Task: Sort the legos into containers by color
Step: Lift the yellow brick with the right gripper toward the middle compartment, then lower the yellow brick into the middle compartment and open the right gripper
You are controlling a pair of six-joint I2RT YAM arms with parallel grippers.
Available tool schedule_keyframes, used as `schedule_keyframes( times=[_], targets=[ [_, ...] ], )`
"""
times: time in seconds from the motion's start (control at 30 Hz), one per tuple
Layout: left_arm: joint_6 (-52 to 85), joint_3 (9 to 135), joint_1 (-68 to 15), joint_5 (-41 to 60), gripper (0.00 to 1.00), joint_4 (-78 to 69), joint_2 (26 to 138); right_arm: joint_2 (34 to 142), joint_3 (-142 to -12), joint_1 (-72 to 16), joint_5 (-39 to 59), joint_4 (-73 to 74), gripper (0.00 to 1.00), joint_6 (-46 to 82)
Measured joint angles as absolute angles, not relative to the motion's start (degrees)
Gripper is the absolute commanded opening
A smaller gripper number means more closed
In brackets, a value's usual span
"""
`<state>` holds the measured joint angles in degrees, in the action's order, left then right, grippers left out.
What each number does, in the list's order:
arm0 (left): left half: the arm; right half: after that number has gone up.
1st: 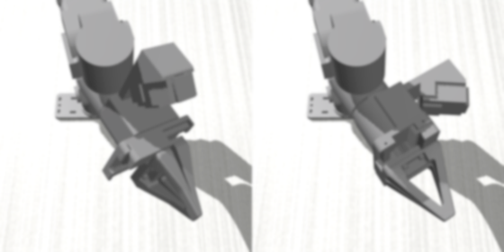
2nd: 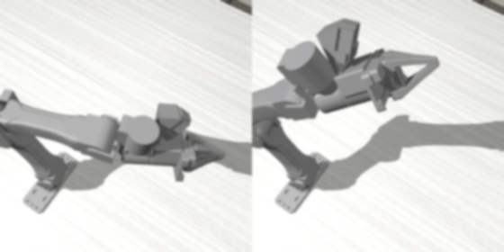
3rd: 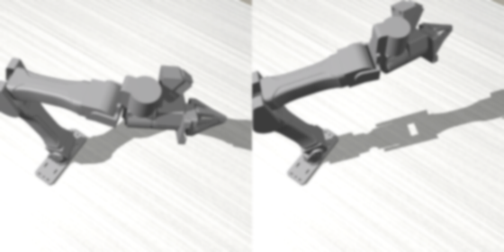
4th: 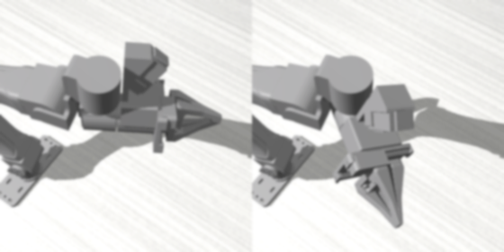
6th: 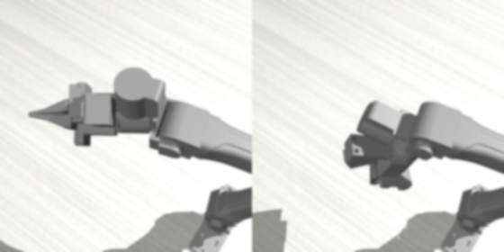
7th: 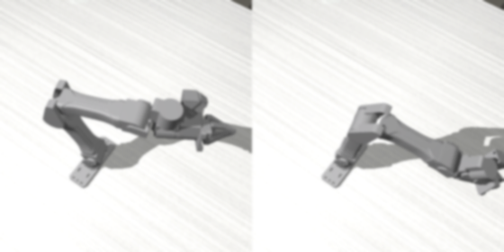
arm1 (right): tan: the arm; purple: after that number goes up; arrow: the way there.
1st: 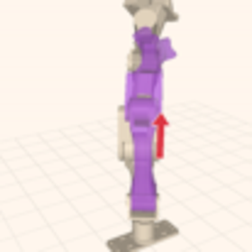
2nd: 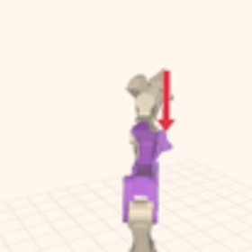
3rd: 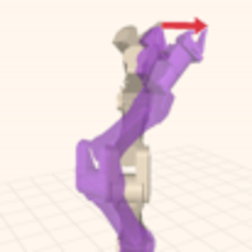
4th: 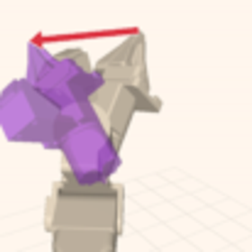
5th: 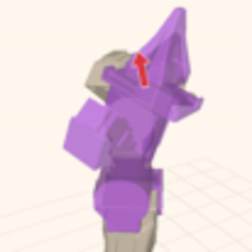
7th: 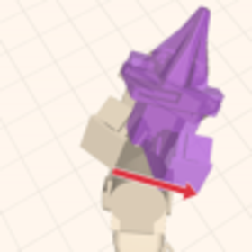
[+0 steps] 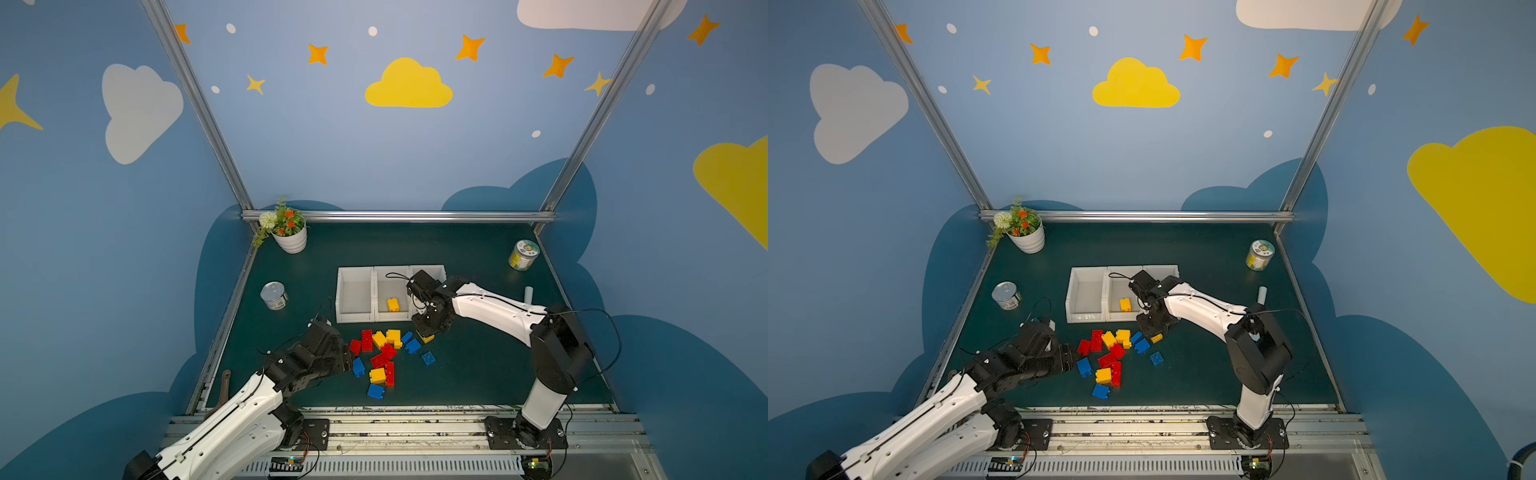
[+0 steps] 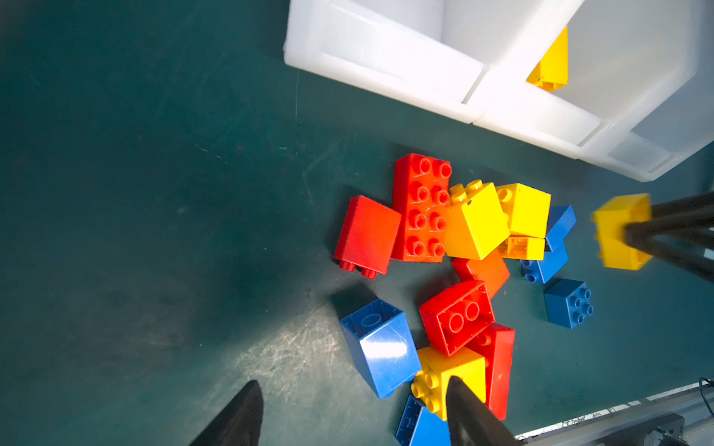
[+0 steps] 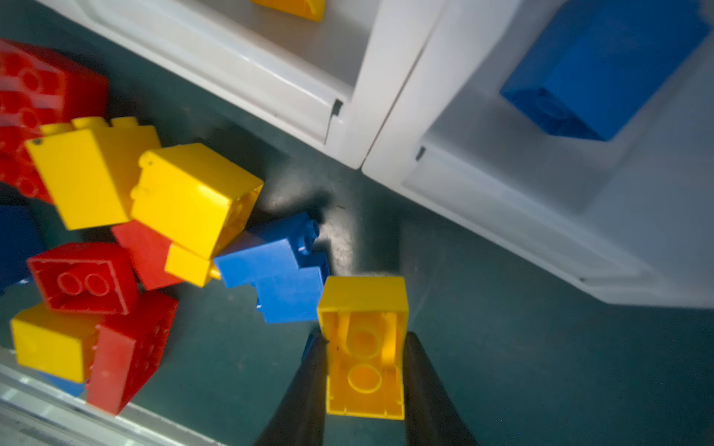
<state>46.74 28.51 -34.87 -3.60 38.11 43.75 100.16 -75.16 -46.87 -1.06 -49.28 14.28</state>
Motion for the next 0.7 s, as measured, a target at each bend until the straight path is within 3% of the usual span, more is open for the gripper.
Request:
schedule_keyframes(
  times=[0.27, 0.53, 0.7],
  targets=[
    [46.7, 28.4, -34.9, -3.4, 0.75, 38.1, 43.5, 102.0, -91.4, -46.9, -1.0, -53.2, 0.25, 11.0],
    [46.7, 28.4, -34.9, -3.4, 0.75, 38.3, 42.0, 117.7, -112.0, -46.5, -1.1, -55.7, 0.28, 6.9],
    [46.7, 28.2, -34.9, -3.2, 0.75, 38.7, 40.9, 126.1, -118.4, -46.1, -1.4, -57.7, 0.29, 6.1]
  ],
)
